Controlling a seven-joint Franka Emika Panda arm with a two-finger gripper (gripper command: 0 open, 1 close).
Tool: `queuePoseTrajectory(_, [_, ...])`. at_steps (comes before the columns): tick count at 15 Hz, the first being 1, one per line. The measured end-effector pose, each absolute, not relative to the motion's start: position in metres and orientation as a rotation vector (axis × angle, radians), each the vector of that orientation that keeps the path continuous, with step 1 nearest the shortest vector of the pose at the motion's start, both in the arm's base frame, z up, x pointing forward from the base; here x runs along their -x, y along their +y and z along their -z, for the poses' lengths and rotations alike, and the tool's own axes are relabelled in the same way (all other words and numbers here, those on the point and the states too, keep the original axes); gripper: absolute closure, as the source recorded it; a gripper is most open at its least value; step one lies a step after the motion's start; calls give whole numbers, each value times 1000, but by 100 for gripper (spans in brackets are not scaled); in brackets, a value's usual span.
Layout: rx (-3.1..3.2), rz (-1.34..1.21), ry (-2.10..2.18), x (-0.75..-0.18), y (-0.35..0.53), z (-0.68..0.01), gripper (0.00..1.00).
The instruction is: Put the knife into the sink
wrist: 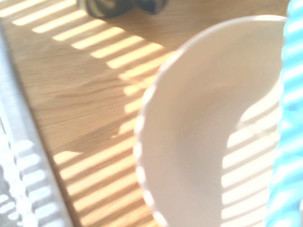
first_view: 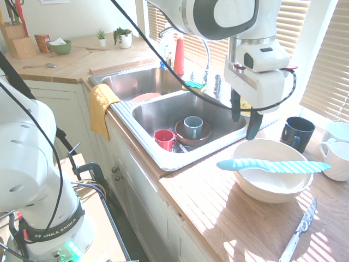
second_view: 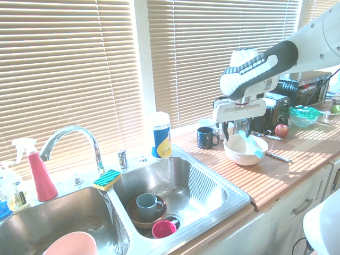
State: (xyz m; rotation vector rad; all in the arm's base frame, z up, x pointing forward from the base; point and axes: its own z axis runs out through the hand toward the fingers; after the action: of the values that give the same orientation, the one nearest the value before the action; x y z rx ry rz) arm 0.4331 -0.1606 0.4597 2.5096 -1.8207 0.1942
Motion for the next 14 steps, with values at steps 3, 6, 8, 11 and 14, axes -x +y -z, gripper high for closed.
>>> queuePoseTrajectory(3, [-2473, -149, -1880, -415, -190, -444, 0])
queuePoseTrajectory(6, [-2463, -154, -1908, -405, -206, -427, 0])
queuePoseTrajectory(8, [-2461, -154, -1915, -404, -213, -419, 100])
queuePoseTrajectory(11, [-2480, -200, -1901, -411, -218, -411, 100])
queuePoseTrajectory(14, [-2491, -214, -1894, -414, -220, -408, 100])
